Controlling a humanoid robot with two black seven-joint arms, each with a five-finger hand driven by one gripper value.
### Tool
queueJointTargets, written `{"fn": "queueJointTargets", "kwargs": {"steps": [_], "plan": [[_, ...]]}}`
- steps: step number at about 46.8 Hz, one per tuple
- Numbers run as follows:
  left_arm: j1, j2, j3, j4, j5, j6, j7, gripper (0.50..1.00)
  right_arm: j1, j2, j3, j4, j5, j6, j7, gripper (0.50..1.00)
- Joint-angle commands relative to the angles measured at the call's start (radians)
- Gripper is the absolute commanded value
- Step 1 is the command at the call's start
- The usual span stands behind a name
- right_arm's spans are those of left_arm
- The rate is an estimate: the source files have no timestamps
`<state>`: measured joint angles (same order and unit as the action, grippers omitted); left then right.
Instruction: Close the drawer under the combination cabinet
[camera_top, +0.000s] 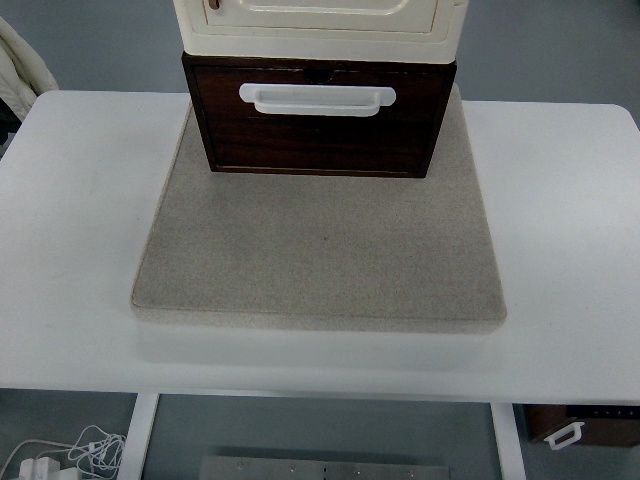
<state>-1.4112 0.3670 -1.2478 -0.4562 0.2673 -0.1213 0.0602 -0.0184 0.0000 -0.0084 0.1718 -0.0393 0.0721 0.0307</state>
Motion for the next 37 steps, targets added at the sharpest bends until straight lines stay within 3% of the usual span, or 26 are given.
{"fn": "queueJointTargets", "kwargs": {"steps": [1, 13, 37], "plan": [[0.011, 0.004, 0.002, 0.036, -0.022, 0.0, 0.007, 0.999, 0.0, 0.0, -0.001, 0.0, -0.002, 0.0, 0.0, 0.952], [0.055, 0.001, 0.002, 0.106, -0.088, 0.014, 0.015, 0.996, 0.0, 0.0, -0.001, 0.0, -0.002, -0.002, 0.0, 0.952], [0.278, -0.022, 0.001, 0.103, -0.295, 0.009, -0.002, 0.999, -0.003, 0.0, 0.001, 0.0, 0.002, 0.0, 0.0, 0.952]]}}
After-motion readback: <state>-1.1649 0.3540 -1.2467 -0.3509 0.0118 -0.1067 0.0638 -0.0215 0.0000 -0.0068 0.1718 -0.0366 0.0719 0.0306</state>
